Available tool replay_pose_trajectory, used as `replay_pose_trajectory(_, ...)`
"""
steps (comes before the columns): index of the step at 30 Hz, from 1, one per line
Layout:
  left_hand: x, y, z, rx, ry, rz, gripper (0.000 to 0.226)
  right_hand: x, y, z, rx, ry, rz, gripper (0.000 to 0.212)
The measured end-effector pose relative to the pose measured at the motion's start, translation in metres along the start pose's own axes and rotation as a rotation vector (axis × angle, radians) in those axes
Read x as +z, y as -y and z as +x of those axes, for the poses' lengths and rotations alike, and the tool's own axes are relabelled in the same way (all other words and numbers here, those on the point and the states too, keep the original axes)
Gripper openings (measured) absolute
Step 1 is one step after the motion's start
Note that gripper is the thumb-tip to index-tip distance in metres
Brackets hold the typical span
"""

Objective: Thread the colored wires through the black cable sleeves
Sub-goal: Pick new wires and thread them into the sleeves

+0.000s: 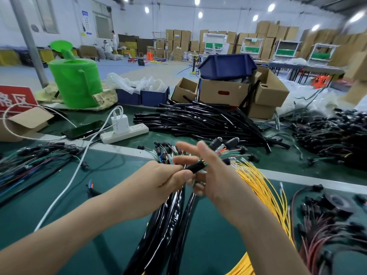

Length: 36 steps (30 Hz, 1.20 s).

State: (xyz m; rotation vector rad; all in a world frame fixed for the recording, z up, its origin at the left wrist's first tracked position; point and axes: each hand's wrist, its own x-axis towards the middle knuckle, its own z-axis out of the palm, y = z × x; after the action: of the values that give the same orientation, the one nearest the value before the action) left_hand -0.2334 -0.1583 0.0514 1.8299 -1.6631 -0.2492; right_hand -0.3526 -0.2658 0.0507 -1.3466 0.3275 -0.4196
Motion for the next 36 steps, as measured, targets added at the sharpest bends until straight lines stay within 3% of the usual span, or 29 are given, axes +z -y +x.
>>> replay_pose_trajectory(2,0.001,0.005,-0.002,-0.025,-0.028,0.024,0.052,-0.009,0.004,0.001,-0.053,-0.081,0.213,0.078)
replay_pose_trajectory(4,0.003,0.01,-0.004,-0.054,-0.022,0.068,0.058,-0.018,0.009,0.002,-0.102,-0.19,0.443,0.078)
replay_pose_trajectory(6,0.008,0.01,-0.006,-0.064,-0.01,0.083,0.06,-0.019,0.007,0.004,-0.138,-0.287,0.586,0.059)
replay_pose_trajectory(8,0.016,0.008,-0.007,-0.057,0.005,0.07,0.058,-0.013,0.002,0.007,-0.143,-0.354,0.65,0.026)
replay_pose_trajectory(12,0.029,0.002,-0.007,-0.043,0.04,0.049,0.055,-0.008,0.002,0.009,-0.228,-0.313,0.761,0.022)
replay_pose_trajectory(16,0.033,-0.004,-0.006,-0.058,0.006,0.044,0.045,-0.001,0.0,0.011,-0.317,-0.267,0.734,0.021)
replay_pose_trajectory(22,0.038,-0.012,0.005,-0.052,-0.019,0.099,0.042,-0.005,-0.003,0.011,-0.305,-0.299,0.711,0.03)
replay_pose_trajectory(28,0.022,-0.02,0.039,0.051,-0.188,0.052,0.03,-0.027,0.014,0.003,-0.202,-0.319,0.162,0.055)
replay_pose_trajectory(32,0.027,-0.013,0.042,0.1,0.002,-0.012,0.006,-0.039,0.016,-0.001,-0.1,-0.448,-0.028,0.012)
replay_pose_trajectory(36,0.017,0.028,-0.004,-0.013,0.156,-0.195,0.004,-0.073,0.033,-0.01,-0.14,-0.656,0.078,0.02)
